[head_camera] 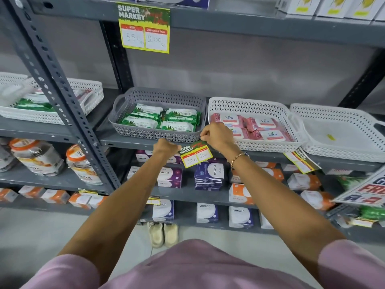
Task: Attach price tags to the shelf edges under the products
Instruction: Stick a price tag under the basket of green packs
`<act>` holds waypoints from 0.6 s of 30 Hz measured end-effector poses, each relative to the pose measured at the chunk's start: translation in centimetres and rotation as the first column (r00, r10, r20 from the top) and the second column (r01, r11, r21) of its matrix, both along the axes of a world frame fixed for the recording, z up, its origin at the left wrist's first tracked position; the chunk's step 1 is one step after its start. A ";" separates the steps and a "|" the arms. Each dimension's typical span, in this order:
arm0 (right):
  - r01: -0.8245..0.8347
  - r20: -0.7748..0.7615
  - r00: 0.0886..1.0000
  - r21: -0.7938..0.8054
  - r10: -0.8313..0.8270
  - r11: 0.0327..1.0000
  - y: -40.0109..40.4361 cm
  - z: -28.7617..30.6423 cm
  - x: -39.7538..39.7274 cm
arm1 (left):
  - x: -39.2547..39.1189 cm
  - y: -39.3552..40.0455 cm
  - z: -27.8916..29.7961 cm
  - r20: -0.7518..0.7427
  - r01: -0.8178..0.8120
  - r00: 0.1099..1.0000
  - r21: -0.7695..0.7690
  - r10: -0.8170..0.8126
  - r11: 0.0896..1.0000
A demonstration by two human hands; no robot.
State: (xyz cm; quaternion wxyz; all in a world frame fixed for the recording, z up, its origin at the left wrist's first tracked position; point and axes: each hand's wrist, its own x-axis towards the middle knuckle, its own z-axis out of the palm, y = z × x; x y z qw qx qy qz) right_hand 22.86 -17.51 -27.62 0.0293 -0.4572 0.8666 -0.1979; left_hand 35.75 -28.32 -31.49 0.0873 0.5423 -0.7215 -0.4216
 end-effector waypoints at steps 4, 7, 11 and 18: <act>-0.045 -0.049 0.998 0.056 0.048 0.997 -0.7 0.2 0.0 | 1.0 -0.6 0.8 0.012 0.058 0.998 -0.071 -0.058 0.996; -0.056 -0.059 0.996 0.078 0.060 0.995 -0.9 0.4 0.1 | 1.5 -0.8 1.2 0.043 0.128 0.991 -0.100 -0.125 0.987; -0.059 -0.044 0.997 0.130 0.065 0.990 -0.8 0.7 0.3 | 1.9 -1.2 1.6 -0.029 0.099 0.994 -0.090 -0.102 0.991; -0.063 0.000 0.998 0.150 0.064 0.987 -0.3 1.3 0.4 | 2.0 -1.5 2.2 -0.084 0.137 0.986 -0.116 -0.147 0.984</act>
